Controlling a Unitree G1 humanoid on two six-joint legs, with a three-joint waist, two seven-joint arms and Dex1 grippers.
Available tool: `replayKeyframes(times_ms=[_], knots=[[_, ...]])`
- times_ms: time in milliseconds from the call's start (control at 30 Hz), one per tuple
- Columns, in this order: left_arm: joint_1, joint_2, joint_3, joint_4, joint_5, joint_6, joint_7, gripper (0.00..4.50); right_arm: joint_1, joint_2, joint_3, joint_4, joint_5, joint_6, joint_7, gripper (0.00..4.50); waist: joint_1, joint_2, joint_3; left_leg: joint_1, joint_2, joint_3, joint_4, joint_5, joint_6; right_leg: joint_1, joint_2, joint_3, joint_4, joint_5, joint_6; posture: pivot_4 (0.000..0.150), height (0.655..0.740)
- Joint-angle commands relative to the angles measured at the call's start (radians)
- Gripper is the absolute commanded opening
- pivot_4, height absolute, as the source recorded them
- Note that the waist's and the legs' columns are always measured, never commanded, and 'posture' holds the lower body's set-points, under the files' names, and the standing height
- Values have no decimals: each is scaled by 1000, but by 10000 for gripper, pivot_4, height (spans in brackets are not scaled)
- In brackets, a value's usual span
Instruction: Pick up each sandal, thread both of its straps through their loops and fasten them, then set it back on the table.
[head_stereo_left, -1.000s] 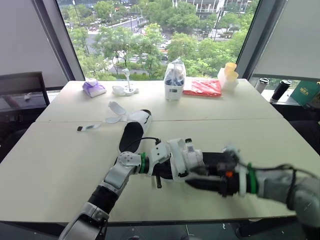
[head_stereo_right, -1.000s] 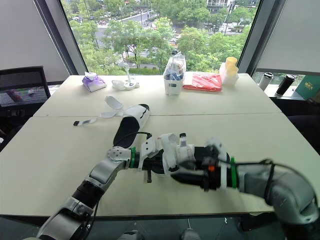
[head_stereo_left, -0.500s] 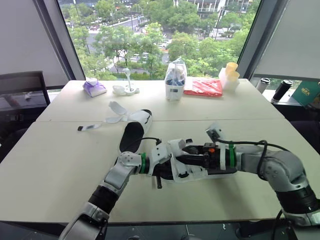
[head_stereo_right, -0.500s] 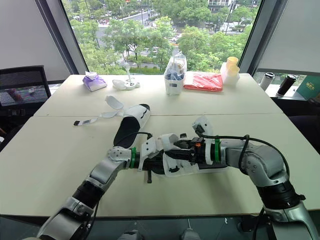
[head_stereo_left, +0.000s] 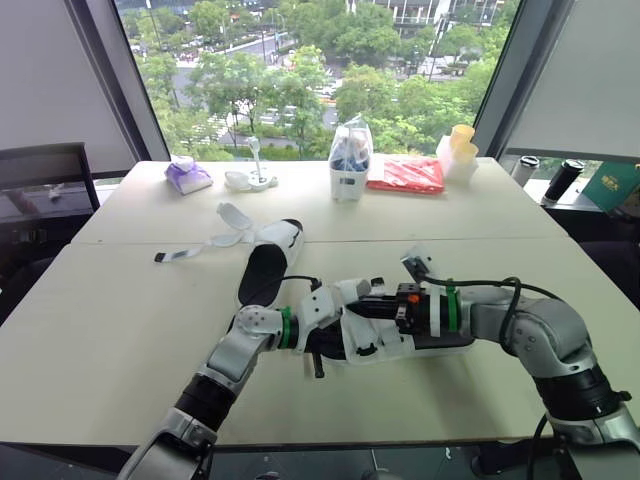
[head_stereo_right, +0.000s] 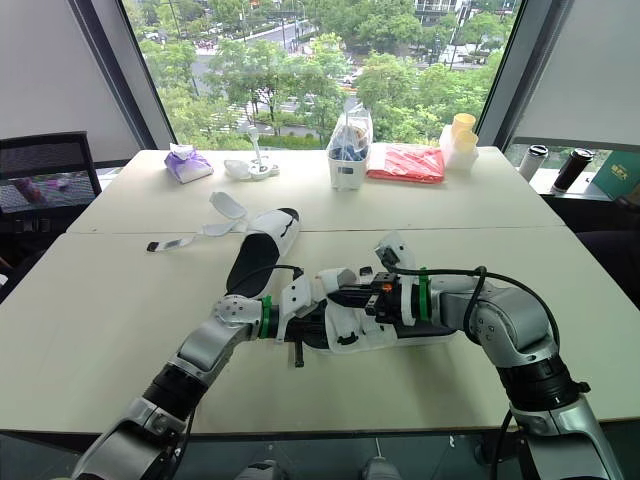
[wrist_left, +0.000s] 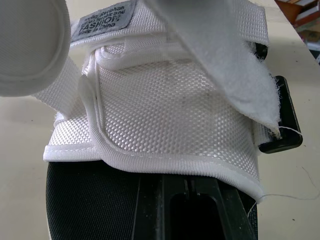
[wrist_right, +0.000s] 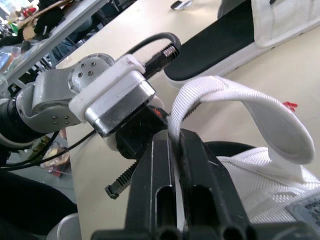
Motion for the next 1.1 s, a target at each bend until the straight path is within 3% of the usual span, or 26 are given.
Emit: replayKeyframes(times_ms=[33, 333, 433, 600, 767, 867, 1100], knots=[[27, 6, -53, 45, 34, 31, -4, 0, 26, -35, 16, -61, -24, -5, 27, 802, 0, 0, 0, 0, 0, 0, 0, 0, 0, 0, 0, 0, 0, 0, 0, 1500, 7400], [26, 8, -57, 52, 39, 27, -8, 0, 62, -26, -21, -101, -4, 11, 20, 802, 0, 0, 0, 0, 0, 0, 0, 0, 0, 0, 0, 0, 0, 0, 0, 1500, 7400], [25, 8, -60, 54, 40, 24, -10, 0, 58, -16, -47, -102, 13, 11, 20, 7945, 0, 0, 0, 0, 0, 0, 0, 0, 0, 0, 0, 0, 0, 0, 0, 1500, 7400], [30, 10, -61, 51, 40, 22, -13, 0, 74, -70, -175, -128, 111, 77, 35, 32491, 1, 0, 0, 0, 0, 0, 0, 0, 0, 0, 0, 0, 0, 0, 0, 1500, 7400], [31, 17, -59, 50, 38, 21, -17, 0, 232, -210, -335, -243, 315, 209, 109, 32491, 1, 0, 0, 0, 0, 0, 0, -2, 3, 1, 0, 0, -1, 0, 0, 1500, 7400], [20, 14, -57, 64, 37, 18, -20, 0, 361, -233, -290, -308, 238, 159, 89, 32491, 1, 0, -1, 1, 1, 0, 0, -3, 5, 1, 1, 0, -1, -2, 2, 1500, 7400], [12, 16, -65, 66, 34, 21, -34, 0, 405, -141, -169, -302, 80, 23, -13, 32491, -1, 2, -1, 1, 1, 2, 3, -3, 5, 1, 0, 0, -2, -2, 2, 1500, 7400]])
